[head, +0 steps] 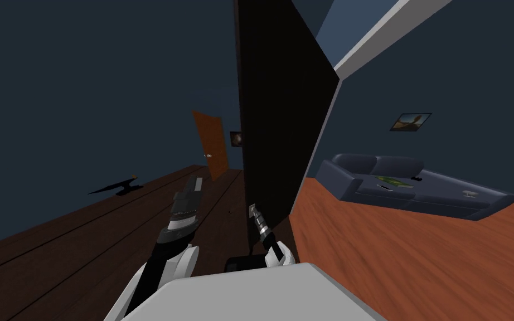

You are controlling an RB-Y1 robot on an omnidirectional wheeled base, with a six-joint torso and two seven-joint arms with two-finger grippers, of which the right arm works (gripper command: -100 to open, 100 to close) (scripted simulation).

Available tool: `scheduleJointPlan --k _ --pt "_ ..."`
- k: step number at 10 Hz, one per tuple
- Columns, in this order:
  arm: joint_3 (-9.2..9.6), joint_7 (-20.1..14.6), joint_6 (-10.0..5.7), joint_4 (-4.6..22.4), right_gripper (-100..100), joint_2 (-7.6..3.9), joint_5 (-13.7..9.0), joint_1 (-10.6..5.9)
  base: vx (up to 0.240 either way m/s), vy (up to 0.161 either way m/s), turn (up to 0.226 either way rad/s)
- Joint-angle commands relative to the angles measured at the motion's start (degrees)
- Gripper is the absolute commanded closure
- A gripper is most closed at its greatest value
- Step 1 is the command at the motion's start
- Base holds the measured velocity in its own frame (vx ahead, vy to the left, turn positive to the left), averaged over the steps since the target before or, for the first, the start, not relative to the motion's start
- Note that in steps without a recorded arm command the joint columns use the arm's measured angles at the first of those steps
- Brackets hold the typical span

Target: Push the door open

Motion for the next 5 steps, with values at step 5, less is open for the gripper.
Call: scheduleJointPlan --k 5 --pt "-5.3 1.7 -0.18 0.2 100 1.91 -1.4 -0.39 0.165 0.191 -0.076"
